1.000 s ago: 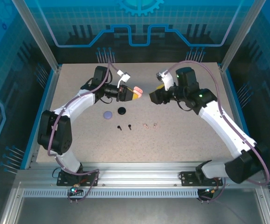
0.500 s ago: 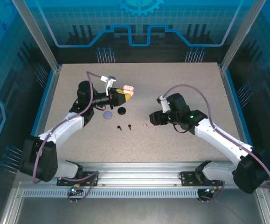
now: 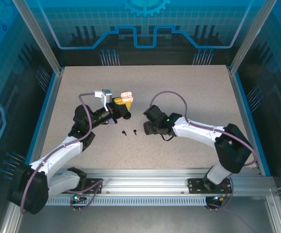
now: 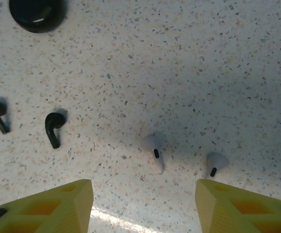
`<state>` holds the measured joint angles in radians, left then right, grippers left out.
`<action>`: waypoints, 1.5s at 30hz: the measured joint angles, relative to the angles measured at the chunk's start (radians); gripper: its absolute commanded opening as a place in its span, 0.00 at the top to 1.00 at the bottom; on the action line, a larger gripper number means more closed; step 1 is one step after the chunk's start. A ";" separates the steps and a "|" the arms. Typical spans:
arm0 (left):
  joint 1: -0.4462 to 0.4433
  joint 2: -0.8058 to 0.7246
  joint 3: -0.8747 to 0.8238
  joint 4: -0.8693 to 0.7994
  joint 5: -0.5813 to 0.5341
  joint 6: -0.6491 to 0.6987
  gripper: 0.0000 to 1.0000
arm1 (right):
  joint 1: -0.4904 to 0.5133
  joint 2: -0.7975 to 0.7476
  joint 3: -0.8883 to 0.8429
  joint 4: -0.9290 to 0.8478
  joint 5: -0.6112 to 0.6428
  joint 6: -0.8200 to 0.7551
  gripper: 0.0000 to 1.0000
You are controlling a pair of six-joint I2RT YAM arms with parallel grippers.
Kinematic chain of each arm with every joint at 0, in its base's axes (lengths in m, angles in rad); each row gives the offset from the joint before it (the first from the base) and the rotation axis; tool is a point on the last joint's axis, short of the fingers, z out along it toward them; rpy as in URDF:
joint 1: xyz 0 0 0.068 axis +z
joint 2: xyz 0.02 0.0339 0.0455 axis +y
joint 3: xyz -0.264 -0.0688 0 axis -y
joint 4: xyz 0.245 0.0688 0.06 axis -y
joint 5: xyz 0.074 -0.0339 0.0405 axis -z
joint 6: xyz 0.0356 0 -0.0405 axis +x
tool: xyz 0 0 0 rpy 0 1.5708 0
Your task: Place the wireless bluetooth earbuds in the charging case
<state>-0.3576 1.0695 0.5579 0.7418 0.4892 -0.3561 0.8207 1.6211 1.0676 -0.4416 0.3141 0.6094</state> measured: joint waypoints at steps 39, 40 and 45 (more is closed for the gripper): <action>-0.003 -0.098 -0.056 -0.004 -0.100 0.045 1.00 | -0.024 0.281 0.143 -0.044 0.006 0.006 0.61; -0.003 -0.098 -0.056 -0.004 -0.100 0.044 1.00 | -0.025 0.282 0.143 -0.044 0.006 0.004 0.61; -0.003 -0.098 -0.056 -0.004 -0.100 0.045 1.00 | -0.029 0.287 0.143 -0.043 -0.005 0.000 0.63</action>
<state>-0.3603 0.9710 0.5018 0.7376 0.3893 -0.3115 0.7921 1.9079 1.2110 -0.4850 0.3092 0.6098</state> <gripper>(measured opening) 0.231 0.377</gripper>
